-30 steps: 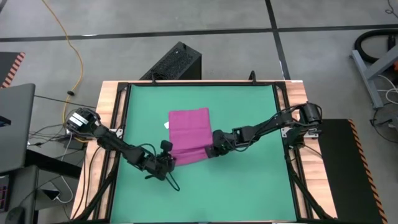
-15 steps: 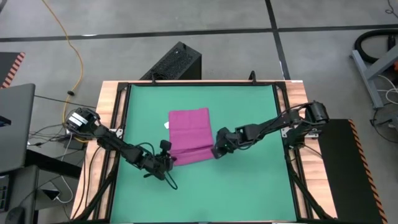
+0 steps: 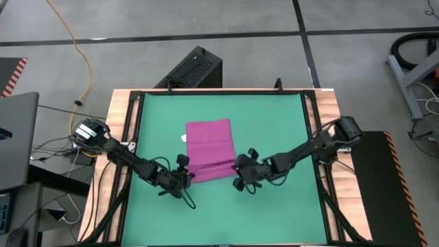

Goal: Roll towel into tight, uniform cylinder
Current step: Roll the pink towel

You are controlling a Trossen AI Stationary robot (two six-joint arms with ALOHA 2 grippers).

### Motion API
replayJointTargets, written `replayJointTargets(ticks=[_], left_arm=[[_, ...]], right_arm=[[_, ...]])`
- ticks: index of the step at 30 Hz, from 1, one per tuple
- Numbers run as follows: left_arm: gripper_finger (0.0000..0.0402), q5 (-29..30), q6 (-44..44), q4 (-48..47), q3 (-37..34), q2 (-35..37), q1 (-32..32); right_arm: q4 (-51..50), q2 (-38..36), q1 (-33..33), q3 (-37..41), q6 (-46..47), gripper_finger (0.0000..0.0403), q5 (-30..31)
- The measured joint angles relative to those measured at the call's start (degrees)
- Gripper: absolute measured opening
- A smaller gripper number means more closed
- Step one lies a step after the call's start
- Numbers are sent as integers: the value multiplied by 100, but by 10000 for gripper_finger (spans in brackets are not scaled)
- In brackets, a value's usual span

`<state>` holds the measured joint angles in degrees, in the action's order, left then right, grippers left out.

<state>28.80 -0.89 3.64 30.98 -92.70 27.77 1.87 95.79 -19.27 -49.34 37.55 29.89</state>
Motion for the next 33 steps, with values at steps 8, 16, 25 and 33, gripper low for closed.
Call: replayJointTargets(ticks=[8,16,25,33], left_arm=[[0,-19,72,-52,-2,-5,0],[0,-416,257,-286,5,11,10],[0,-567,612,-646,-1,203,568],[0,-647,589,-737,-15,380,758]], right_arm=[[196,740,186,7,10,19,2],[831,1115,12,-11,573,11,-270],[663,1132,-857,-9,2007,12,157],[1685,1145,-1371,15,779,21,1340]])
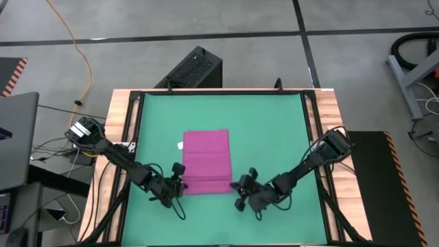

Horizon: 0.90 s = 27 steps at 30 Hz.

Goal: Roll towel into tight, uniform cylinder
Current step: Roll the pink towel

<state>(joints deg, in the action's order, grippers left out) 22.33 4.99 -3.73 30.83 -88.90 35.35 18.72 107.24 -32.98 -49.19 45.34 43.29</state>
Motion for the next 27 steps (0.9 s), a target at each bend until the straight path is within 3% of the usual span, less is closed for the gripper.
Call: replayJointTargets(ticks=[4,10,18,27], left_arm=[[0,12,-6,-53,4,4,0],[0,15,-192,-164,4,8,-2],[0,23,-308,-183,8,9,-11],[0,-17,-348,-186,9,13,-146]], right_arm=[[932,-2,-187,-8,-1966,35,-62],[825,-4,-142,-157,-3634,95,-642],[782,-4,95,-170,-4673,239,-1068],[957,268,205,-179,-4874,245,-1065]])
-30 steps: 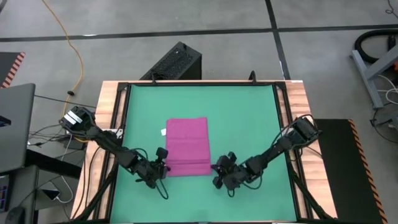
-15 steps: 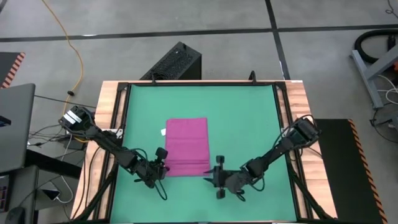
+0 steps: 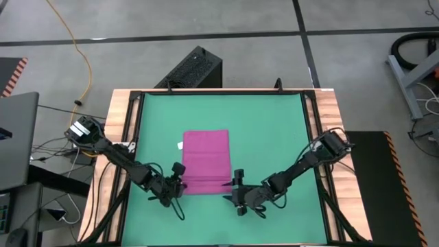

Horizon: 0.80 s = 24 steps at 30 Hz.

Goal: Roll towel into tight, uniform cylinder
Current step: Roll the pink towel

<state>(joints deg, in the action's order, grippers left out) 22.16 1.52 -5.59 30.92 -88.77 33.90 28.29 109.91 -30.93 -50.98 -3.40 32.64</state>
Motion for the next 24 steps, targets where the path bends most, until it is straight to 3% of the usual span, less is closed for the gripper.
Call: replayJointTargets(ticks=[6,13,24], left_arm=[[0,-56,0,-8,0,0,-9],[0,-79,-37,-10,0,0,-12],[0,-118,-196,-9,0,0,-14]], right_arm=[[595,557,-16,-33,-214,244,53],[45,642,68,-39,167,244,327],[-937,628,424,-61,1345,238,79]])
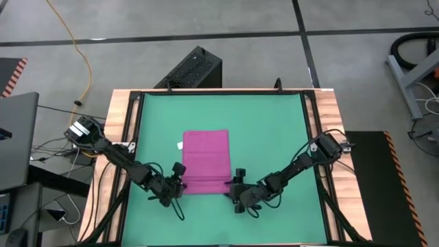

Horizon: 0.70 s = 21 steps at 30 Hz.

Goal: Roll towel into tight, uniform cylinder
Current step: Roll the pink towel

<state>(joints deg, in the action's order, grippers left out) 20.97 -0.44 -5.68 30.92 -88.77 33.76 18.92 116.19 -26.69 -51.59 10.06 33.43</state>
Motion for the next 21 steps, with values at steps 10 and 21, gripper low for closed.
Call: replayJointTargets(ticks=[10,21], left_arm=[[0,-19,-106,-17,-2,0,0],[0,-119,-61,-54,27,44,-2]], right_arm=[[506,512,107,9,591,156,-35],[60,46,-69,35,1235,16,-273]])
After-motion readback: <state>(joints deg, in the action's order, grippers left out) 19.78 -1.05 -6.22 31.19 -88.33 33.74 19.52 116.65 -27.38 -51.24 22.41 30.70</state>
